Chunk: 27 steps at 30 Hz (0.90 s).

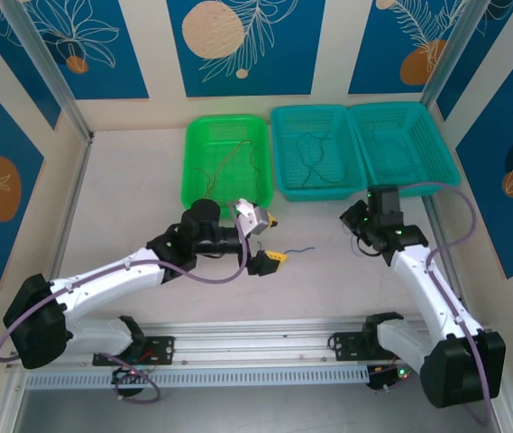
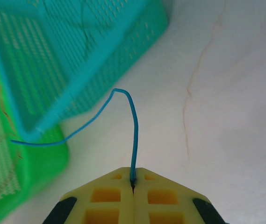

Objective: Untangle the cables

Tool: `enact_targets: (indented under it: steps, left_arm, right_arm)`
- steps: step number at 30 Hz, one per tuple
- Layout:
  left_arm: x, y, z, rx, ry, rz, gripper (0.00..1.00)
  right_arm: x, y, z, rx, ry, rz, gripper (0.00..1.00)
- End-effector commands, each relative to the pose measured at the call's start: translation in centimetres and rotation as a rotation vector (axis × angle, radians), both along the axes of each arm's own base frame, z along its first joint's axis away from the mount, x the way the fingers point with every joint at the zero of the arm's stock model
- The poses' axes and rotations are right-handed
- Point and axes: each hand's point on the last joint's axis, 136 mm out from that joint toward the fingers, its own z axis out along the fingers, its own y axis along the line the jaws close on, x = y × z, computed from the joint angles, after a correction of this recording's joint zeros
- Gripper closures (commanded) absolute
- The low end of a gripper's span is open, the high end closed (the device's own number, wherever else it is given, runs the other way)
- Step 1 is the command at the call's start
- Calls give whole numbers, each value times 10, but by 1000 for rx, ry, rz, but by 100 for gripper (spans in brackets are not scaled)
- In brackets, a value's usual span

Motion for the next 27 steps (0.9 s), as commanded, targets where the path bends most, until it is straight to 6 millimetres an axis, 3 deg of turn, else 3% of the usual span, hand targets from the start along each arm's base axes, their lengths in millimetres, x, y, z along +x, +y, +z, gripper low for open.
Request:
enact_targets:
  steps: [1, 4, 10, 15, 17, 19, 20, 21, 24, 27]
  left_arm:
    - [-1, -10, 15, -30, -67, -14, 1]
    - [4, -12, 13, -14, -66, 19, 0]
    - [6, -11, 14, -4, -71, 43, 0]
    - [9, -8, 16, 3, -80, 66, 0]
    - [9, -8, 16, 5, -79, 72, 0]
    - [8, -9, 16, 0, -77, 71, 0]
    - [8, -9, 17, -6, -76, 71, 0]
    - [8, -9, 16, -8, -75, 73, 0]
    - [10, -9, 12, 2, -65, 88, 0]
    - [9, -11, 10, -6, -60, 86, 0]
  right_arm:
    - [22, -12, 36, 151, -101, -53, 100]
    - [47, -44, 56, 271, -177, -151, 100]
    - [106, -108, 83, 343, -340, -264, 100]
    - [170, -153, 104, 219, -441, -238, 100]
    - [197, -169, 100, 141, -425, -222, 97]
    - [222, -183, 88, 81, -375, -198, 65]
    - [231, -186, 77, 91, -318, -195, 43]
    - [236, -187, 69, 130, -268, -187, 29]
    - [236, -183, 61, 215, -219, -182, 17]
    - [223, -172, 68, 179, -225, -161, 12]
